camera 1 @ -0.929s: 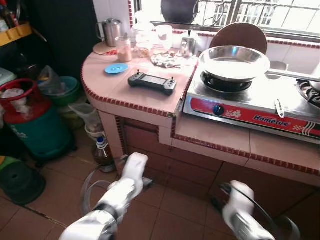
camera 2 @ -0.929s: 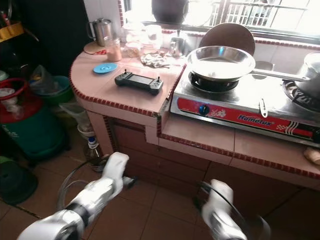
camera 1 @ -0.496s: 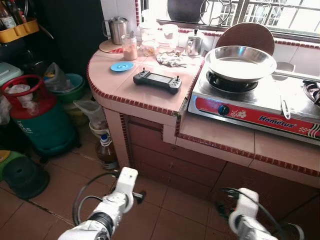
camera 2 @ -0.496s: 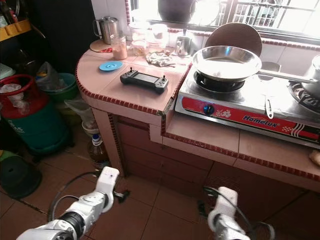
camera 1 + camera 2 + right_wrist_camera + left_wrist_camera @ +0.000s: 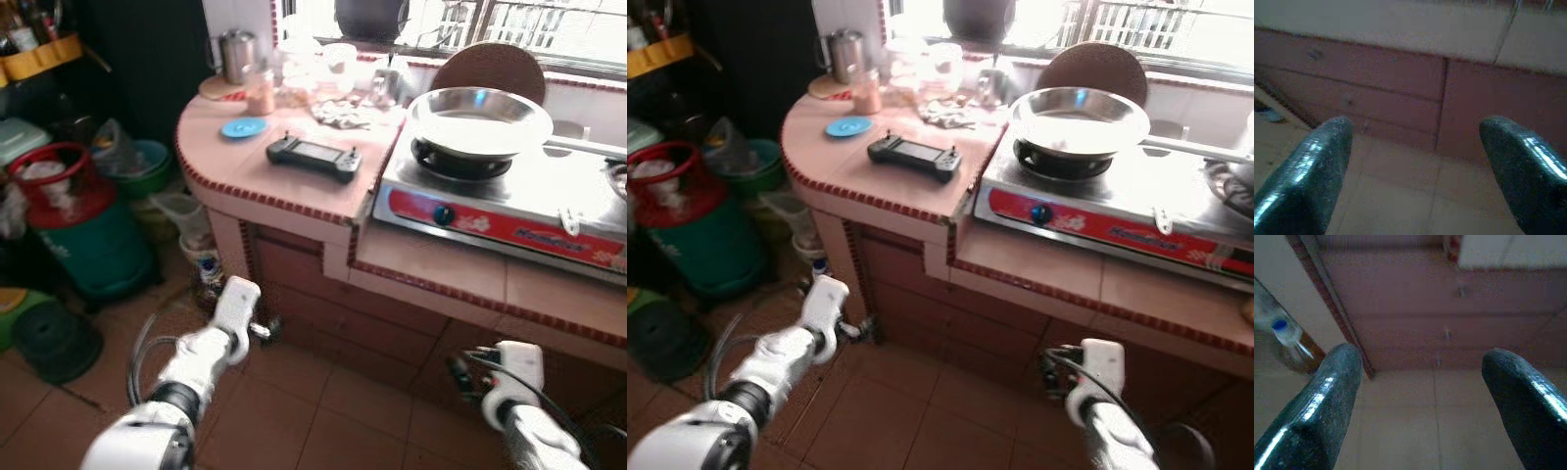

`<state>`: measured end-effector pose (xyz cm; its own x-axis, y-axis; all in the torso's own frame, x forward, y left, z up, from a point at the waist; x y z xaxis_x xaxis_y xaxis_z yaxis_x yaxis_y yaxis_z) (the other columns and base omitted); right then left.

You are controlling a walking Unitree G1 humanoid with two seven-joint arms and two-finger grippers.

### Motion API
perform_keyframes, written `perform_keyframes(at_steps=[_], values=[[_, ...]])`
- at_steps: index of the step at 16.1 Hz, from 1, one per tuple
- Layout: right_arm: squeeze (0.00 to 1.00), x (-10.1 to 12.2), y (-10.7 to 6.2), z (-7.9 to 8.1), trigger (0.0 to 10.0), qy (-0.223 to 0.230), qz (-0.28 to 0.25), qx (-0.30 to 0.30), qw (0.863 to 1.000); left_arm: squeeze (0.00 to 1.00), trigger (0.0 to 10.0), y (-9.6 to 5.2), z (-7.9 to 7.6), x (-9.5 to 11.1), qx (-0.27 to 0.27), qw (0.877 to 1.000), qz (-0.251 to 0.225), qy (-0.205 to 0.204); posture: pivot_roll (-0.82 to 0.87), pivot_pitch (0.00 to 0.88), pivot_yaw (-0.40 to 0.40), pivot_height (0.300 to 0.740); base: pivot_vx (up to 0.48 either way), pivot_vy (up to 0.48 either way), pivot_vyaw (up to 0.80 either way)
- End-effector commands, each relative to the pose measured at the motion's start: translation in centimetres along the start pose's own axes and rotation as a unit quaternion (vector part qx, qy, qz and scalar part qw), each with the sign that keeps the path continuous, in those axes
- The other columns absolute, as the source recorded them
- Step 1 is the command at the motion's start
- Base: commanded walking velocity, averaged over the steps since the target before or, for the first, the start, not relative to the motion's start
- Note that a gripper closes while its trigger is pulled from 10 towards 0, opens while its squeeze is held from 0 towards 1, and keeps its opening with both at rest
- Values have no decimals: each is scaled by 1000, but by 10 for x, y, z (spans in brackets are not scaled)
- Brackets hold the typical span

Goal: Kitchen organization

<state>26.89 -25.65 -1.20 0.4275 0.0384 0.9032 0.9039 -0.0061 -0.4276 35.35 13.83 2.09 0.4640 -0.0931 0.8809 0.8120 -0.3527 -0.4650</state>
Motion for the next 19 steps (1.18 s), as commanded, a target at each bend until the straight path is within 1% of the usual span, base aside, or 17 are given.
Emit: perform_keyframes(at_steps=[1,2,3,4,5,8,9,10,11,12,13,14,15,16,17,18,19], values=[[0,21,-5,5,10000,0,-33,28,999,0,10000,-3,3,11,-12,999,-31,16,25,0,-6,740,0,0,0],[0,26,-11,6,10000,-5,-45,33,998,0,10000,-5,6,13,-13,999,-37,19,25,0,-8,740,0,0,0],[0,42,-31,9,10000,-14,-81,38,996,0,10000,-14,15,15,-4,998,-58,20,32,0,-4,740,0,0,0],[0,50,-42,9,10000,-18,-102,28,994,0,10000,-22,18,15,2,996,-80,26,38,0,0,740,0,0,0],[0,55,-49,8,10000,-4,-113,10,994,0,10000,-29,23,13,23,995,-92,31,41,0,2,740,0,0,0],[0,62,-67,7,10000,19,-129,-43,991,0,10000,-47,44,0,96,990,-101,12,51,0,6,740,0,0,0],[0,69,-77,10,10000,17,-135,-65,988,0,10000,-57,55,-3,131,986,-105,-16,51,0,3,740,0,0,0],[0,74,-83,14,10000,23,-140,-83,986,0,10000,-65,62,-2,151,982,-111,-26,48,0,2,740,0,0,0],[0,78,-85,17,10000,39,-145,-94,984,0,10000,-70,64,0,156,981,-114,-32,49,0,2,740,0,0,0],[0,83,-87,24,10000,10,-147,-83,986,0,10000,-75,67,-2,154,981,-109,-34,50,0,3,740,0,0,0],[0,83,-87,24,10000,-3,-144,-87,986,0,10000,-78,67,-4,153,982,-105,-34,51,0,4,740,0,0,0],[0,83,-87,25,10000,-5,-141,-86,986,0,10000,-83,66,-8,154,983,-99,-31,61,0,10,740,0,0,0],[0,86,-86,24,10000,3,-141,-88,986,0,10000,-90,65,-14,160,983,-85,-43,67,0,18,740,0,0,0],[0,88,-87,22,10000,4,-142,-91,986,0,10000,-98,62,-20,154,985,-76,-32,70,0,18,740,0,0,0],[0,88,-87,22,10000,4,-142,-91,986,0,10000,-100,60,-22,149,986,-73,-27,70,0,18,740,0,0,0],[0,88,-86,22,10000,4,-138,-94,986,0,10000,-113,53,-37,132,990,-50,-24,74,0,13,740,0,0,0],[0,88,-87,22,10000,3,-137,-94,986,0,10000,-119,51,-44,127,991,-40,-20,74,0,12,740,0,0,0]])
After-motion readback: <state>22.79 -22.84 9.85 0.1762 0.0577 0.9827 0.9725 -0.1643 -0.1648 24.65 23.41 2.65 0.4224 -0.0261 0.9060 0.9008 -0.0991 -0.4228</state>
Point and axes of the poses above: a point about 5 cm out from each wrist's last joint towards the gripper, its own y axis pointing out of the wrist towards the gripper, its own x axis along the axis of the wrist's last joint, z = x × y, the point moved 3 cm from there along y, pointing out of the wrist towards the gripper, and after that the axes turned 9 degrees about -y, right-handed, at the moved point
